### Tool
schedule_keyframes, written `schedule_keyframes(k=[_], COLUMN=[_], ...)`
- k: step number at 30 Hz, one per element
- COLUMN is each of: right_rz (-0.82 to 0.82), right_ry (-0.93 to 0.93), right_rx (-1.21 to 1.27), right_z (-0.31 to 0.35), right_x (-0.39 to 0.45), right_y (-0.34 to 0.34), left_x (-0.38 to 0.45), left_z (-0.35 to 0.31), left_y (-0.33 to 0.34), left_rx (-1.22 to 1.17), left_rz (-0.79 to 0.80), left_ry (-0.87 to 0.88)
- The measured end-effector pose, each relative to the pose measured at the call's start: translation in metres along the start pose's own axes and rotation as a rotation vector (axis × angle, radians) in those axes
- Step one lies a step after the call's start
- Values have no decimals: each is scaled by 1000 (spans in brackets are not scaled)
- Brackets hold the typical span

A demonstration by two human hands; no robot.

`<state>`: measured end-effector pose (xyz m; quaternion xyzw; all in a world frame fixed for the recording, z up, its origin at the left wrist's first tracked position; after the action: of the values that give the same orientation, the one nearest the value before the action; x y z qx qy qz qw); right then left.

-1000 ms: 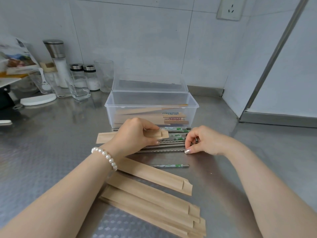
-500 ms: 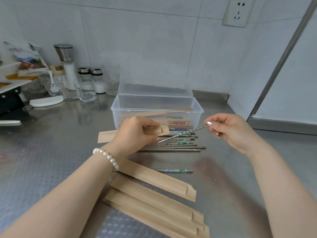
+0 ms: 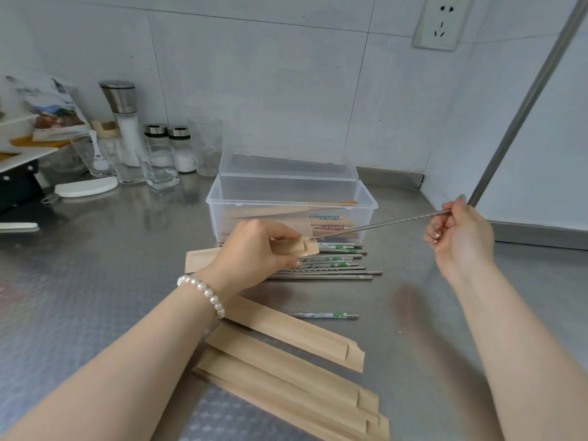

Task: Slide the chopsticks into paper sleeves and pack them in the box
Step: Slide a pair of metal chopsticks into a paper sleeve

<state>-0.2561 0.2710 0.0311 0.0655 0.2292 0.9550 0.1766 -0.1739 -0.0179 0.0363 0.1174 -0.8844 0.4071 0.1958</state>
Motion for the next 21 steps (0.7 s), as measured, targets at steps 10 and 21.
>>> schedule_keyframes(k=[10,21], right_rz=[249,775], right_ry=[128,259], right_rx=[-176,-608], right_z=[-18,-55], right_x=[-17,-69], right_y=[24,60], left_x=[0,-1], left_z=[-3,-8], left_y=[-1,2], left_rx=[-13,-1], left_rz=[-15,-3], left_ry=[25,102])
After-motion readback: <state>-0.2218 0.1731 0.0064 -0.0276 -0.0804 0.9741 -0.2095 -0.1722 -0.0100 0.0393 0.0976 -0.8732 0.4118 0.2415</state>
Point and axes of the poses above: each hand's wrist, its own x-axis towards the middle knuckle, its own y-axis out of the palm, z = x × y, the point moved 8 cm from there along x, towards the middle knuckle, and after that the axes turned 6 degrees about -z, right-handed, at the moved point
